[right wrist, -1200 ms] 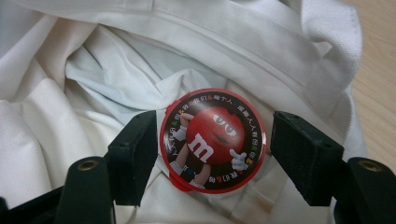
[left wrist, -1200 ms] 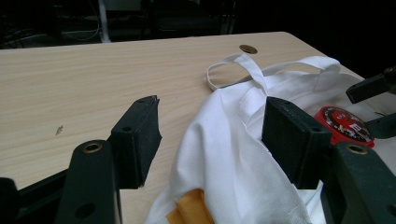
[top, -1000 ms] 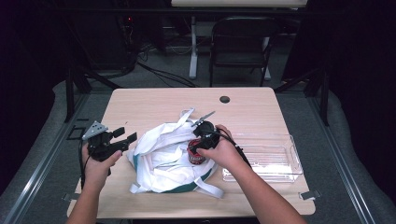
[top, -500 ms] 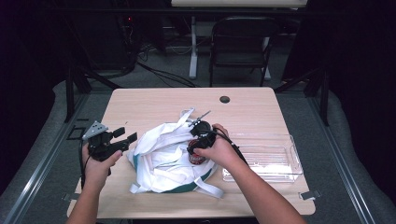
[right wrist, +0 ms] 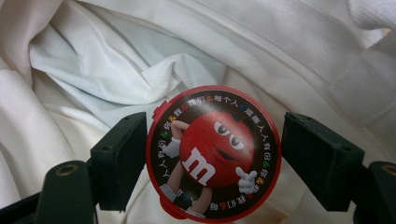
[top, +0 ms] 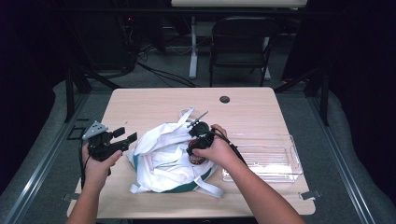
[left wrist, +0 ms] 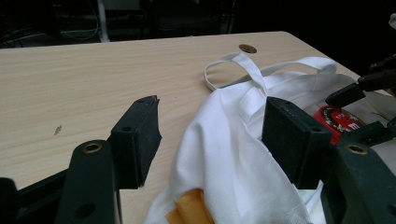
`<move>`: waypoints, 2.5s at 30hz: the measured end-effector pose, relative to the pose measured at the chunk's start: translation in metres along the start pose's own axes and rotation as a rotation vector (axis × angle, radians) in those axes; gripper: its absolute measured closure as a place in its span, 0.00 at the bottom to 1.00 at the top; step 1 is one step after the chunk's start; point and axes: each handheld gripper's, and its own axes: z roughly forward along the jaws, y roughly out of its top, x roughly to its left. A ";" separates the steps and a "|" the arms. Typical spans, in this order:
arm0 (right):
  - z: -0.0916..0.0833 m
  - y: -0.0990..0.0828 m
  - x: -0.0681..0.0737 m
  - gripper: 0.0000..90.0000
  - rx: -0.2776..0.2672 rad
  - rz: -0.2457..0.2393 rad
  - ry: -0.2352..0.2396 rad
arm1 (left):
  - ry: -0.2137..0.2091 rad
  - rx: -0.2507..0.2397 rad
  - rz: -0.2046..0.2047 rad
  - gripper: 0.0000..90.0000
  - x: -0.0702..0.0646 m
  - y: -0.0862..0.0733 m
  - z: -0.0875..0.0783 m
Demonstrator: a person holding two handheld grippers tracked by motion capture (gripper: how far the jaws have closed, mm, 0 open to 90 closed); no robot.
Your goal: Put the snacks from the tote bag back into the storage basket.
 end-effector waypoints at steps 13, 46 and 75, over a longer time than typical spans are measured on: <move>0.011 -0.001 0.001 0.27 0.032 0.008 0.001 | 0.003 -0.009 -0.002 0.41 0.001 0.001 -0.001; 0.008 -0.001 0.006 0.28 0.002 0.039 0.004 | 0.005 -0.007 -0.003 0.41 0.001 0.000 -0.001; -0.040 0.019 0.024 0.28 -0.043 -0.004 -0.015 | 0.003 -0.005 -0.001 0.41 0.000 0.000 -0.001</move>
